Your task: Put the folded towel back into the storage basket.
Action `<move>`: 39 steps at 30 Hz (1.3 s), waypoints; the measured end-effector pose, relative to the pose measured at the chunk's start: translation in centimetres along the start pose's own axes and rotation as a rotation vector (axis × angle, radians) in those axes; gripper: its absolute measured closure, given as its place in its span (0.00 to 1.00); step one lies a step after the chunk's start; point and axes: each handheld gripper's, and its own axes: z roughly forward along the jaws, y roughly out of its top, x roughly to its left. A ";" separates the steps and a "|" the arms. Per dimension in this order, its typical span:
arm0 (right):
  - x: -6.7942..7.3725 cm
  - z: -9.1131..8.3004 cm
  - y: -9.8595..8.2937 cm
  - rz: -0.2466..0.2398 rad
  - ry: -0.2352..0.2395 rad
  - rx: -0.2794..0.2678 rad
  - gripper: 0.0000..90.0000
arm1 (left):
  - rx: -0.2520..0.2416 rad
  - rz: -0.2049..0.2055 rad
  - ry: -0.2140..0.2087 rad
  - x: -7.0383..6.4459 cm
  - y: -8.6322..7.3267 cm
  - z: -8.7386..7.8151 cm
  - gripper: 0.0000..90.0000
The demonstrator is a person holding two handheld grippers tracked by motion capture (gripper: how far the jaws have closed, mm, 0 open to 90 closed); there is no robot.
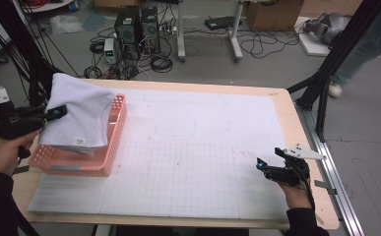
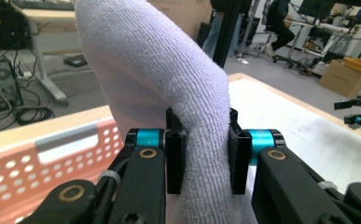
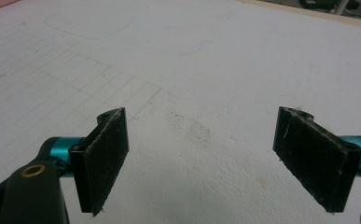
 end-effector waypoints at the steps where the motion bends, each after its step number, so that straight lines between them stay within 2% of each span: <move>1: 0.0 0.0 0.0 0.000 0.001 0.000 0.19 | 0.005 -0.002 -0.004 0.1 -0.1 -0.1 0.83; 10: 0.1 0.1 0.0 -0.005 0.002 0.004 0.19 | 0.032 -0.002 -0.037 0.2 -0.9 0.8 0.83; 15: 0.1 0.1 0.0 -0.006 0.000 0.004 0.19 | 0.023 -0.006 -0.044 0.7 -2.2 1.6 0.83; 23: 0.1 0.1 0.0 -0.001 0.002 0.013 0.19 | 0.038 -0.074 -0.033 1.8 -4.3 2.5 0.83; 31: 0.1 0.1 0.0 -0.004 0.002 0.012 0.19 | 0.065 -0.127 -0.002 3.1 -5.6 3.0 0.82; 34: 0.2 0.2 0.0 -0.004 0.002 0.014 0.19 | 0.072 -0.155 0.031 3.6 -6.2 3.2 0.82; 39: 0.3 0.2 0.0 -0.005 0.004 0.017 0.19 | 0.128 -0.180 0.091 4.2 -6.6 3.6 0.82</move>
